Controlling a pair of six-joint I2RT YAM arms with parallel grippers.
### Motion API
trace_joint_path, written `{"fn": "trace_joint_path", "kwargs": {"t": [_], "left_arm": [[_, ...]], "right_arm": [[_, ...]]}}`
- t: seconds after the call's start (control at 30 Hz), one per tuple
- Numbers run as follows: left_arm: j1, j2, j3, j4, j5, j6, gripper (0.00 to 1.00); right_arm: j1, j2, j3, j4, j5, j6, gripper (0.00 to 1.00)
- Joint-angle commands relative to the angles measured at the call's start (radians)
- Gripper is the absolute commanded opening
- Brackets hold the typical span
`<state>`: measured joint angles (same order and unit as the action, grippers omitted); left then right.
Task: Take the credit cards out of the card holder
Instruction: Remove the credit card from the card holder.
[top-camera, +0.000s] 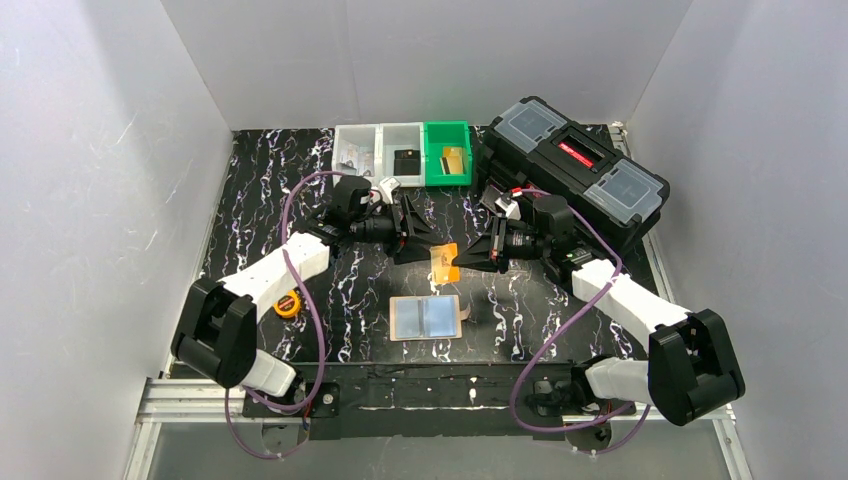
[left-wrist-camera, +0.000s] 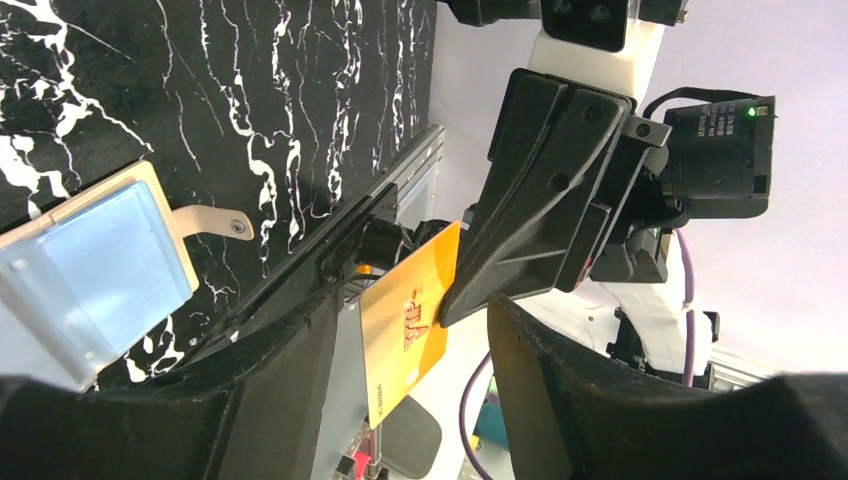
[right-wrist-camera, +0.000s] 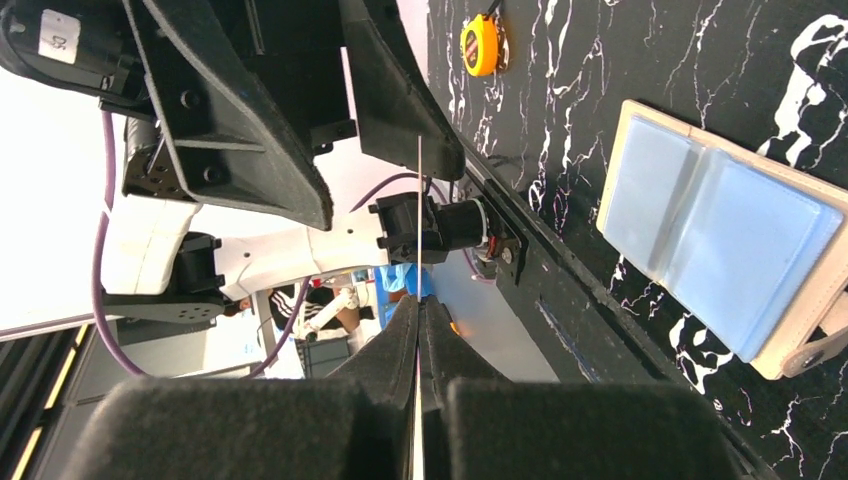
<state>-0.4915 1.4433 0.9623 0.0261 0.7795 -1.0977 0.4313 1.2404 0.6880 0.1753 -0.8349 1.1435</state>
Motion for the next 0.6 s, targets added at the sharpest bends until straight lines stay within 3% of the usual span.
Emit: {"fn": "trace_joint_path", "kwargs": {"t": [0.0,0.17,0.3,0.57], "left_arm": [[0.005,0.01,-0.01,0.053,0.063,-0.03,0.53],[0.003,0.018,-0.014,0.079,0.075,-0.048,0.48],[-0.006,0.022,-0.008,0.093,0.079,-0.057,0.38],[-0.037,0.037,0.004,0.093,0.078,-0.066,0.08]], "right_arm": [[-0.005,-0.012,0.02,0.085,-0.041,0.043,0.01],[-0.004,-0.011,0.022,0.097,-0.044,0.054,0.01],[-0.004,-0.005,0.024,0.102,-0.045,0.054,0.01],[-0.004,0.001,0.025,0.095,-0.038,0.047,0.01]]}}
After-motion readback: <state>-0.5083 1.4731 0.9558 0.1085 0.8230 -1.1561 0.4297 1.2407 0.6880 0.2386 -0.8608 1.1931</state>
